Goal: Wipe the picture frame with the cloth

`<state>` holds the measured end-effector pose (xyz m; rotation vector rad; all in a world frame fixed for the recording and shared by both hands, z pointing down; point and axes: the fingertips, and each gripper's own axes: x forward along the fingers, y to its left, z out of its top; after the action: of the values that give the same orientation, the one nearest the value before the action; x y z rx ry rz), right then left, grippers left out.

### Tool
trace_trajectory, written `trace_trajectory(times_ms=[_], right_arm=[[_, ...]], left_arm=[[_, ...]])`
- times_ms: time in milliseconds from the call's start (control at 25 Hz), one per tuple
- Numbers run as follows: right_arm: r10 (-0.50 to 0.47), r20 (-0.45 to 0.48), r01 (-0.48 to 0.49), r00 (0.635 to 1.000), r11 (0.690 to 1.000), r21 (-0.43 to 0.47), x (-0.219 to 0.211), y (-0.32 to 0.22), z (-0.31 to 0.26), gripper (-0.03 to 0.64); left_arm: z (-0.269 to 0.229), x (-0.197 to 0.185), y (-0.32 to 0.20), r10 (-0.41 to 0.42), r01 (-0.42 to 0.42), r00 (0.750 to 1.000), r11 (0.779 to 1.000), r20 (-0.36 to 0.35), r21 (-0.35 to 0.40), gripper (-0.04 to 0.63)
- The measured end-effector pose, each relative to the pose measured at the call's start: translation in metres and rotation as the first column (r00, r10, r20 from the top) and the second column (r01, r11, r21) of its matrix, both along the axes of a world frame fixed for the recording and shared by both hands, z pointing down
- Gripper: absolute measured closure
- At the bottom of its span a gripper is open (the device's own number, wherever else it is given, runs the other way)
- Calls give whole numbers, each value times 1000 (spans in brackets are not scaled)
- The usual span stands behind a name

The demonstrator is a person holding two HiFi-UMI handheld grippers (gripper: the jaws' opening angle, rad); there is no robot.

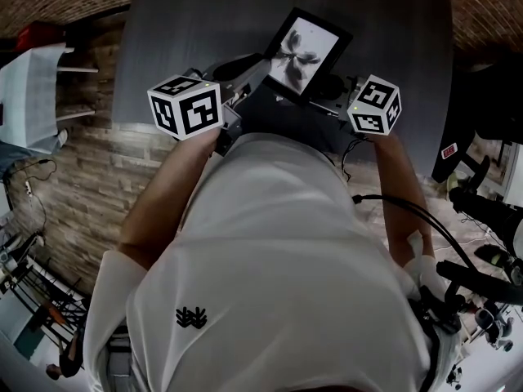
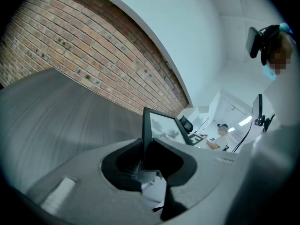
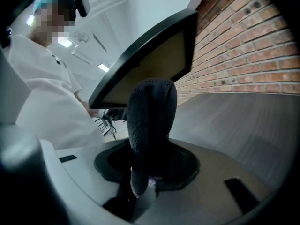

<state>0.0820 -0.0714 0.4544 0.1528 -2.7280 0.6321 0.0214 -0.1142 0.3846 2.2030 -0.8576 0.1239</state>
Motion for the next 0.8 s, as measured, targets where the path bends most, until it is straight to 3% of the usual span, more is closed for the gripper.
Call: trace_trajectory(times_ms=[160,360,520,800], right_arm=[[180,5,-180,984,983,18,23,-49,-6,474],[271,34,-272,962,961,50,28,-82,-23,474],[211,45,-213,976,976,34,10,-66,-23,474],[10,20,-10,1000,1000,6,-17,-7,-9,474]], left_arm=[[-1,5,3,23,-23,1000,1000,-14,-4,518],[-5,12,6,61,-61,997,998,-35,-3,519],[-6,12,5,51,-51,998,999,-41,3,518],[-6,11,2,40,-40,998,999,-39,9,518]])
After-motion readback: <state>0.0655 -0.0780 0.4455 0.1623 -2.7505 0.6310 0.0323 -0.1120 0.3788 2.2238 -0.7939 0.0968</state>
